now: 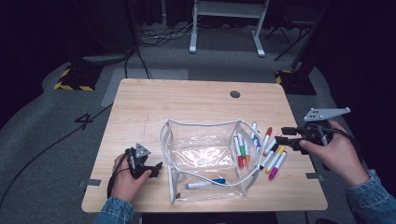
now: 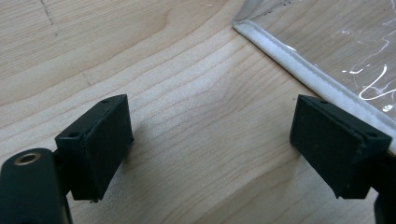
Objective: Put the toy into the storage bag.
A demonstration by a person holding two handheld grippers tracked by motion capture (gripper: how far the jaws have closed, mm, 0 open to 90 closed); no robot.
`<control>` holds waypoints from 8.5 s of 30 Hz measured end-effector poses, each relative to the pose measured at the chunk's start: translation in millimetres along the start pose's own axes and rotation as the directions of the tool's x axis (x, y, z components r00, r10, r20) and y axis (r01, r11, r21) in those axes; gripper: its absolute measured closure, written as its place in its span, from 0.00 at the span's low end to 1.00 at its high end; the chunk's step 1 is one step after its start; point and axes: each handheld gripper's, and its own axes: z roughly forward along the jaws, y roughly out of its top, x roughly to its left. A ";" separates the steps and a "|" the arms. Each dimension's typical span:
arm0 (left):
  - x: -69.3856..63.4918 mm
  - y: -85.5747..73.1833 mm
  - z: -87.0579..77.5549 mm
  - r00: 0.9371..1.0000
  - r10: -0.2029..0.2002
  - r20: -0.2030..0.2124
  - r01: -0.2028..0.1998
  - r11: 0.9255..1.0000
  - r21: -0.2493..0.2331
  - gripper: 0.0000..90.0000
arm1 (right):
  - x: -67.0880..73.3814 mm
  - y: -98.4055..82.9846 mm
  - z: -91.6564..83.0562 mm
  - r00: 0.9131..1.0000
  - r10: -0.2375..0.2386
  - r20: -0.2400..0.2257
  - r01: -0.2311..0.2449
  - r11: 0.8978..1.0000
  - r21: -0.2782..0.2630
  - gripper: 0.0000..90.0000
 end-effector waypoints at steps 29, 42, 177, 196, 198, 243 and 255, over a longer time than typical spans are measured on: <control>0.0 -0.4 -0.5 1.000 0.001 -0.002 -0.001 1.000 0.000 0.15 | -61.9 -130.6 87.4 0.943 0.222 0.248 -0.280 0.931 0.233 0.59; 0.2 -0.3 -0.4 1.000 0.002 -0.002 -0.002 1.000 0.000 0.15 | -66.9 -133.1 70.5 0.933 0.239 0.270 -0.313 0.909 0.276 0.86; 0.1 2.5 2.0 1.000 0.005 0.002 -0.005 1.000 0.006 0.14 | 149.3 104.1 114.4 0.867 -0.356 -0.348 0.425 0.893 0.148 0.71; 0.2 2.7 1.8 1.000 0.004 0.005 -0.004 1.000 0.008 0.14 | 26.8 50.7 28.4 0.997 -0.052 -0.059 0.056 0.997 0.062 0.62; 0.1 2.6 2.0 1.000 0.004 0.003 -0.004 1.000 0.006 0.14 | 11.7 41.3 23.6 1.000 -0.015 -0.023 0.016 0.998 0.062 0.62; 0.2 2.7 1.8 1.000 0.004 0.004 -0.004 1.000 0.009 0.14 | -71.7 -111.9 91.9 0.921 0.273 0.280 -0.361 0.868 0.340 0.86; 0.0 2.5 2.0 1.000 0.003 0.002 -0.003 1.000 0.005 0.14 | -56.2 -72.0 58.4 0.948 0.232 0.216 -0.285 0.923 0.259 0.86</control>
